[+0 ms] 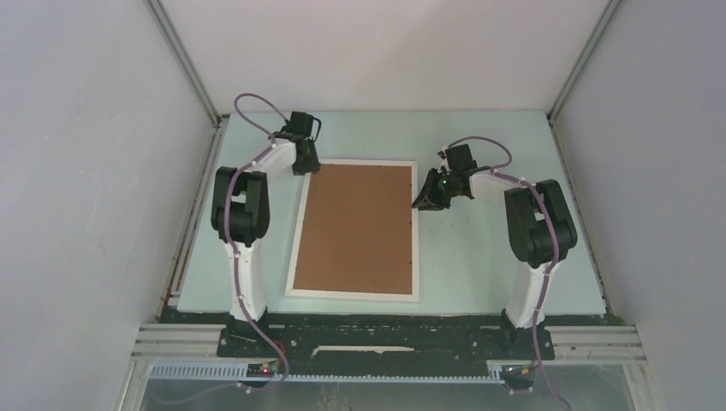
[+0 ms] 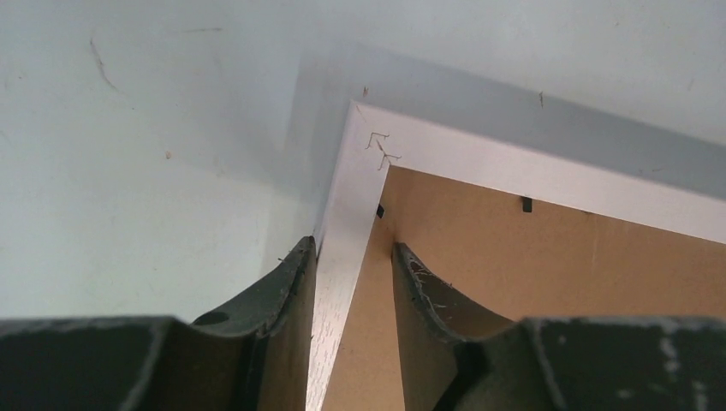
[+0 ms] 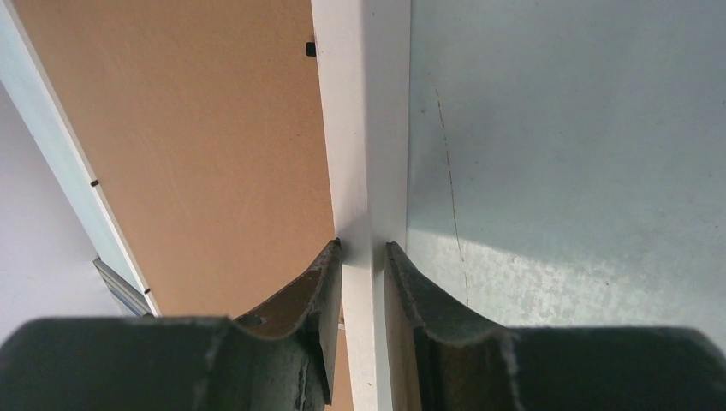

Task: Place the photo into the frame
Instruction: Install the photo frame at the center of the board.

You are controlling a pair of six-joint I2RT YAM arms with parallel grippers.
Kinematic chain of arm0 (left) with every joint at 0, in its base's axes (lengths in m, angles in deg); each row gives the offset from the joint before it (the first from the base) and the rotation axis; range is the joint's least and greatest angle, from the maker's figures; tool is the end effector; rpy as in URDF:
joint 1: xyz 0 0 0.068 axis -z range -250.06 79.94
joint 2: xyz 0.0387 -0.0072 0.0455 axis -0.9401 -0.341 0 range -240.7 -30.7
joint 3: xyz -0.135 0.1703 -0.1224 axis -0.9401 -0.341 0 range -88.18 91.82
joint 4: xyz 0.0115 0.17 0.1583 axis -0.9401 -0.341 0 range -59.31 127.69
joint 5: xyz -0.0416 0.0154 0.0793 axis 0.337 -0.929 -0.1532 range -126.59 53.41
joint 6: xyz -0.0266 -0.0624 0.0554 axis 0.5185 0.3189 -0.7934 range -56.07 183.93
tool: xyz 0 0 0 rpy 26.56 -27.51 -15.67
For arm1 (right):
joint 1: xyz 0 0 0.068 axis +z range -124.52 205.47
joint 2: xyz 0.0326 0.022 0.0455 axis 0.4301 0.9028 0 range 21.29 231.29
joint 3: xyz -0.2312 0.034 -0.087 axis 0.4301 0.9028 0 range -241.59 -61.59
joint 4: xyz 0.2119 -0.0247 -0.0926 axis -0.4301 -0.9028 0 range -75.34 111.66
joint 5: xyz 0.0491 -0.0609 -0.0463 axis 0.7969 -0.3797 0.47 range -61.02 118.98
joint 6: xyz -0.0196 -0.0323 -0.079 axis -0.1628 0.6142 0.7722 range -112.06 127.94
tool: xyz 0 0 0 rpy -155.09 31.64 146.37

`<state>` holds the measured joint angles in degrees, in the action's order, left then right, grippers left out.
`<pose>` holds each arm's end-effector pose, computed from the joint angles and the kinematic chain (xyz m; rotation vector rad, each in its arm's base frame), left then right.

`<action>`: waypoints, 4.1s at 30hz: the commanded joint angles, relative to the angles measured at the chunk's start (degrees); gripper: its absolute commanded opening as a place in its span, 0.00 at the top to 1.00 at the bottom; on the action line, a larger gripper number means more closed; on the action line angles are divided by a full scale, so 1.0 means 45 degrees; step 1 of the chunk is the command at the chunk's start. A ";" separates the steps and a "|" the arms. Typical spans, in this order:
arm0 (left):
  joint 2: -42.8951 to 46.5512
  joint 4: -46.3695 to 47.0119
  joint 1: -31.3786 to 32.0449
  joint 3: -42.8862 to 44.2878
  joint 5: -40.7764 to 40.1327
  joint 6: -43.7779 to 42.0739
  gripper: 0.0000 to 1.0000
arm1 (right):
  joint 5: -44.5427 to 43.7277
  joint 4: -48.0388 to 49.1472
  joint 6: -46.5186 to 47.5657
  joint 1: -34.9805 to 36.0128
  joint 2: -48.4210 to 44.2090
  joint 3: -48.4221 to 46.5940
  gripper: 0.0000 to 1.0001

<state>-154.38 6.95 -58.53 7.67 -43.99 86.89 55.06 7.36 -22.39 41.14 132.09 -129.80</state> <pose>0.4417 -0.0799 0.1374 -0.3036 2.5626 -0.0561 0.3582 0.1361 0.1166 0.1574 2.6534 0.8734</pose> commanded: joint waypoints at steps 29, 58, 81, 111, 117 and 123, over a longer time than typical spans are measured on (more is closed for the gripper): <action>-0.0488 -0.1558 -0.2192 0.2153 0.5965 0.0024 0.52 | 0.0846 0.1089 -0.0240 0.0268 0.0120 -0.0039 0.69; -0.0968 -0.0105 -0.3398 0.1635 0.6589 0.0586 0.51 | 0.0987 0.1126 -0.0235 0.0232 0.0159 -0.0039 0.69; -0.1261 -0.0109 -0.3026 0.1424 0.6626 0.0476 0.56 | 0.1000 0.0978 -0.0192 0.0261 0.0230 -0.0165 0.69; -0.1180 -0.1468 -0.2041 0.1531 0.5406 -0.0210 0.61 | 0.1000 0.0962 -0.0194 0.0278 0.0230 -0.0185 0.69; -0.1347 -0.2352 -0.1578 0.1650 0.4655 -0.0509 0.60 | 0.0982 0.0969 -0.0194 0.0289 0.0230 -0.0188 0.69; -0.1602 -0.2678 -0.1293 0.1833 0.4282 -0.0503 0.60 | 0.0969 0.0990 -0.0189 0.0294 0.0238 -0.0181 0.69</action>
<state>-160.04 3.65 -68.41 15.76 -24.58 86.73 56.96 9.80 -22.43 41.31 132.53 -129.78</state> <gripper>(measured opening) 0.404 0.312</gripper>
